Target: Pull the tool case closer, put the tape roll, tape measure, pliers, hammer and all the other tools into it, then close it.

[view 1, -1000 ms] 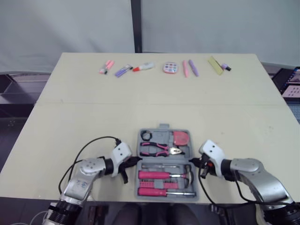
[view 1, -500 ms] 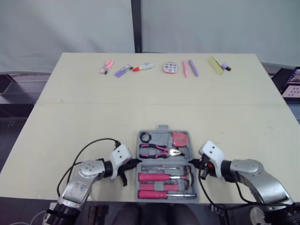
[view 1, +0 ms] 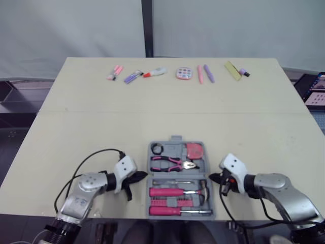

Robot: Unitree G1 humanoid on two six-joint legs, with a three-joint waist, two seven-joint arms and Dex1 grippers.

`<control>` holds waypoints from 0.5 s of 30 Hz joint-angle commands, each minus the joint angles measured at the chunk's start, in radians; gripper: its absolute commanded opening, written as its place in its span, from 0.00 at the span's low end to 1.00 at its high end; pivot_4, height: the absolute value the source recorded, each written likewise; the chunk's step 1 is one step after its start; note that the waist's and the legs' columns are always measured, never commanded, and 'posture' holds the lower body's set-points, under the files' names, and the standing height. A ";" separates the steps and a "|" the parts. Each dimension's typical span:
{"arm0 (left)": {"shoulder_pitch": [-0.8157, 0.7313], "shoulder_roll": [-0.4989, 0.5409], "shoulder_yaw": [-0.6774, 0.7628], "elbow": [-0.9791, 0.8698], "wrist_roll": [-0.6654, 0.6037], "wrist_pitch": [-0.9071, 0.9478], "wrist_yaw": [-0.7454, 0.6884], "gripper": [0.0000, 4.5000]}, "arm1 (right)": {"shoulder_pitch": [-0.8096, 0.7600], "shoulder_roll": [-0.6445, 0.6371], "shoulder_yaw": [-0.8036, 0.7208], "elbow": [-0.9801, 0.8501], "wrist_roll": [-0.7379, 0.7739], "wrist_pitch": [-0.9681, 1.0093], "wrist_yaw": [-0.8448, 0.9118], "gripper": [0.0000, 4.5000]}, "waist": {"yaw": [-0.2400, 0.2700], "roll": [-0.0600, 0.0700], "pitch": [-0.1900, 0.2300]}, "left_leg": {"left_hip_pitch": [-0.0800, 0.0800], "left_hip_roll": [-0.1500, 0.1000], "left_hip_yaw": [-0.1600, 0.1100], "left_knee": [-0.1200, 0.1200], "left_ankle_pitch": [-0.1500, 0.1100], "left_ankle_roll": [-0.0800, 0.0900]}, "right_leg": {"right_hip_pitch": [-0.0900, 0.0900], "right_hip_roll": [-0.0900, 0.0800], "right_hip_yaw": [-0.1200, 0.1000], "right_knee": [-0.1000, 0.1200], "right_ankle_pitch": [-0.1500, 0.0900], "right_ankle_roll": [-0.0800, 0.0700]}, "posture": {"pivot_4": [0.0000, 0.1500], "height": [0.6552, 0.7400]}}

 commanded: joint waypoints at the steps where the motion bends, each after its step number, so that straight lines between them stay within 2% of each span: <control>1: 0.039 0.053 0.098 -0.023 -0.066 -0.005 -0.030 0.00 | 0.009 -0.030 -0.085 0.015 0.040 -0.019 0.030 0.01 | -0.001 0.000 0.000 | 0.000 0.000 0.000 0.000 0.000 0.000 | 0.000 0.000 0.000 0.000 0.000 0.000 | 1.00 0.69; 7: 0.148 0.134 0.214 -0.266 -0.352 0.118 -0.210 0.00 | -0.057 -0.021 -0.198 0.086 0.141 0.024 0.050 0.01 | 0.001 0.000 0.001 | -0.001 0.001 0.000 0.000 0.000 0.000 | 0.000 -0.001 0.001 -0.002 0.000 0.000 | 1.00 0.69; 9: 0.171 0.153 0.219 -0.319 -0.397 0.140 -0.237 0.00 | -0.083 -0.020 -0.205 0.114 0.156 0.030 0.055 0.01 | 0.002 0.000 0.001 | -0.001 0.000 0.000 0.000 0.000 0.000 | 0.002 -0.001 0.002 -0.004 0.000 0.000 | 1.00 0.69; 12: 0.201 0.141 0.163 -0.381 -0.384 0.094 -0.247 0.00 | -0.154 0.001 -0.207 0.175 0.189 0.057 0.057 0.01 | 0.001 0.001 0.001 | -0.001 0.000 -0.001 0.000 0.000 0.000 | 0.003 0.000 0.002 -0.006 0.000 0.000 | 1.00 0.69; 15: 0.199 0.111 0.080 -0.350 -0.285 -0.005 -0.229 0.00 | -0.215 0.030 -0.202 0.213 0.226 0.094 0.061 0.01 | 0.001 0.001 0.001 | -0.001 0.001 0.000 0.000 0.000 0.000 | 0.004 0.000 0.001 -0.007 0.000 0.000 | 1.00 0.69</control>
